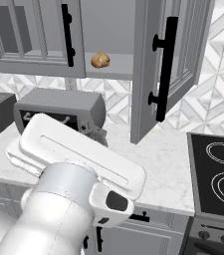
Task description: Open the cabinet, pick up the bread from the cabinet and place it in the basket. Then move the basket to the dining counter.
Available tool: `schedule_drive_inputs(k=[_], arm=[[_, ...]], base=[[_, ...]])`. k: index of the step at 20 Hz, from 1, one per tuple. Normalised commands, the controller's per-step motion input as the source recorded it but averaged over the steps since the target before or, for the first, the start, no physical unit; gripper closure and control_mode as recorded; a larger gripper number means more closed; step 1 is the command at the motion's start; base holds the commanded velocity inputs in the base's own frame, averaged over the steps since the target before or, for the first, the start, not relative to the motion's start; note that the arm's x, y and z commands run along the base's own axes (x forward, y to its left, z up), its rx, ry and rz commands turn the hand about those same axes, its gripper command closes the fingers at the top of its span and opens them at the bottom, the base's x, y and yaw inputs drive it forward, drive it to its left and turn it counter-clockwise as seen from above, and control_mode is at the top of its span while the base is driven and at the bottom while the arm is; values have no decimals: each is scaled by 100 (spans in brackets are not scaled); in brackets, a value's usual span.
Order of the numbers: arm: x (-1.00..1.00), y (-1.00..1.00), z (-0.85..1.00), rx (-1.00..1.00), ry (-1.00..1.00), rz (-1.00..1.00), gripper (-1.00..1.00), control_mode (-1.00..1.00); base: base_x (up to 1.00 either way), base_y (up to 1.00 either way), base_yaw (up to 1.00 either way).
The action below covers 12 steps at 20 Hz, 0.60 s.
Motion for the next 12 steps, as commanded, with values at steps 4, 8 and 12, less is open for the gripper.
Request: schedule_drive_inputs(k=[4,8,12], arm=[[47,100,2,-20,-29,-14,100,-100],[67,100,0,-23,-17,-18,100,-100],[94,71,0,-15,0,-28,100,-100]], base=[[0,0,0],[0,0,0],[0,0,0]])
